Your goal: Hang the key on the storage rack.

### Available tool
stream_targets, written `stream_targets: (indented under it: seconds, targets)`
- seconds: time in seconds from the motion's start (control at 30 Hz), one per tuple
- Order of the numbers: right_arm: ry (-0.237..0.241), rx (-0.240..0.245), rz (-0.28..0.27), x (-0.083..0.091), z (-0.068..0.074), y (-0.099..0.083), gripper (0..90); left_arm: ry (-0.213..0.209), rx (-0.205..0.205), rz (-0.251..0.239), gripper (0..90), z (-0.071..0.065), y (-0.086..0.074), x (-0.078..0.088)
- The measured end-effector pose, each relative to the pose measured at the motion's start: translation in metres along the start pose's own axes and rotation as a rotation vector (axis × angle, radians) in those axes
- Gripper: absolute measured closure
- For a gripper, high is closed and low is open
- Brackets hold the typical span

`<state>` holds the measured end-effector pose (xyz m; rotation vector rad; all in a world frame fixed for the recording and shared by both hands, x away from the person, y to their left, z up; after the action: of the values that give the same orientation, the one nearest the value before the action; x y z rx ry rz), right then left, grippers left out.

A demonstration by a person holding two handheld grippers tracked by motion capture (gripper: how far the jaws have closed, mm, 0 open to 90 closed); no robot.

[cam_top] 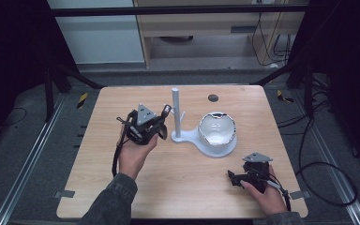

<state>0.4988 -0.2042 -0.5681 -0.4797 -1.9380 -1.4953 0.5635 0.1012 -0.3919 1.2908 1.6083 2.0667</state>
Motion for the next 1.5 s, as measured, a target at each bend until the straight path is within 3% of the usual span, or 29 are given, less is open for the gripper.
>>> stream_targets:
  seconds: [0.7, 1.5]
  targets:
    - [-0.006, 0.002, -0.003, -0.001, 0.000, 0.000, 0.4, -0.013, 0.025, 0.017, 80.8, 0.001, -0.005, -0.026]
    - [-0.008, 0.007, -0.005, -0.001, 0.000, 0.000, 0.5, -0.010, 0.030, -0.015, 80.9, 0.002, -0.010, -0.044]
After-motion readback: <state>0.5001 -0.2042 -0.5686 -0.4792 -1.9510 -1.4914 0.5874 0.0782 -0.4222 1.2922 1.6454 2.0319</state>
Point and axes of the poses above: each handheld gripper's, and its own axes: x roughly backward along the jaws, y roughly out of its top, z roughly to its left, the point moved 8 cm from there along -x, roughly forward along the jaws, and after that the axes turned 13 degrees about -y, right-handed, at the moved point
